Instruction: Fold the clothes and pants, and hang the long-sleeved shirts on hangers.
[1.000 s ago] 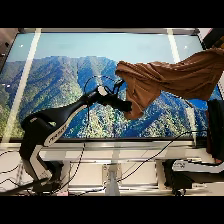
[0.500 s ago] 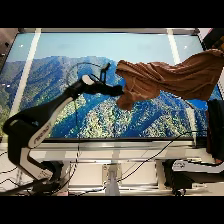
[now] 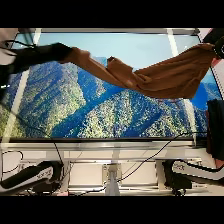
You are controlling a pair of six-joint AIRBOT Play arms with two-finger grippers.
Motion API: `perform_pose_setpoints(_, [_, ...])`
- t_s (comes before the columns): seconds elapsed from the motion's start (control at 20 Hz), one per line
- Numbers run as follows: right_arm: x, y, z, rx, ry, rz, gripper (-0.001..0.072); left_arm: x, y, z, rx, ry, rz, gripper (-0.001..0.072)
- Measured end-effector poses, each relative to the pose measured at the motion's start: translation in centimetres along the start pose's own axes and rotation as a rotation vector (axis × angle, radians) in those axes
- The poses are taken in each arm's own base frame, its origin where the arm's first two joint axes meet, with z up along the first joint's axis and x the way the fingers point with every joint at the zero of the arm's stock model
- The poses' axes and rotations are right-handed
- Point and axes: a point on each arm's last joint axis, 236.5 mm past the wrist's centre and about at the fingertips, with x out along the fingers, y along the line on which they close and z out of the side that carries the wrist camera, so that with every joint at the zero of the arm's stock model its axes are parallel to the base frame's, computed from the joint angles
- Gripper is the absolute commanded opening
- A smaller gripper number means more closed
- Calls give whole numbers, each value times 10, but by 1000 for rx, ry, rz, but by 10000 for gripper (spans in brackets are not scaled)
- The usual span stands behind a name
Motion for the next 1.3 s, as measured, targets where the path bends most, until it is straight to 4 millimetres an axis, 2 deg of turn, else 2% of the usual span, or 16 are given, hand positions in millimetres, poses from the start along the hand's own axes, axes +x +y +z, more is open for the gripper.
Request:
perform_pose_setpoints(0.1, [-6,-3,2,-13,-3,-29,29,-45,26,23,53,-65,114,17])
perform_pose_setpoints(0.2, [-9,-8,0,-11,3,-58,29,-82,49,31,102,-77,223,17])
perform_pose_setpoints(0.3, [-9,-14,-2,-9,12,-87,29,-109,75,21,111,-27,332,17])
perform_pose_setpoints(0.45, [-1,-30,-15,3,59,-136,29,-134,115,-18,50,104,465,17])
perform_pose_setpoints(0.65, [22,-55,-47,54,159,-196,29,-140,150,-88,-54,273,537,17])
perform_pose_setpoints(0.85, [49,-69,-87,115,283,-209,30,-130,159,-167,-172,427,517,17])
perform_pose_setpoints(1.0, [64,-76,-107,143,343,-211,30,-126,158,-216,-239,519,495,18])
perform_pose_setpoints(1.15, [68,-83,-119,128,382,-225,29,-124,155,-243,-277,568,483,18])
perform_pose_setpoints(1.3, [62,-95,-137,52,465,-238,39,-124,155,-252,-289,583,480,18])
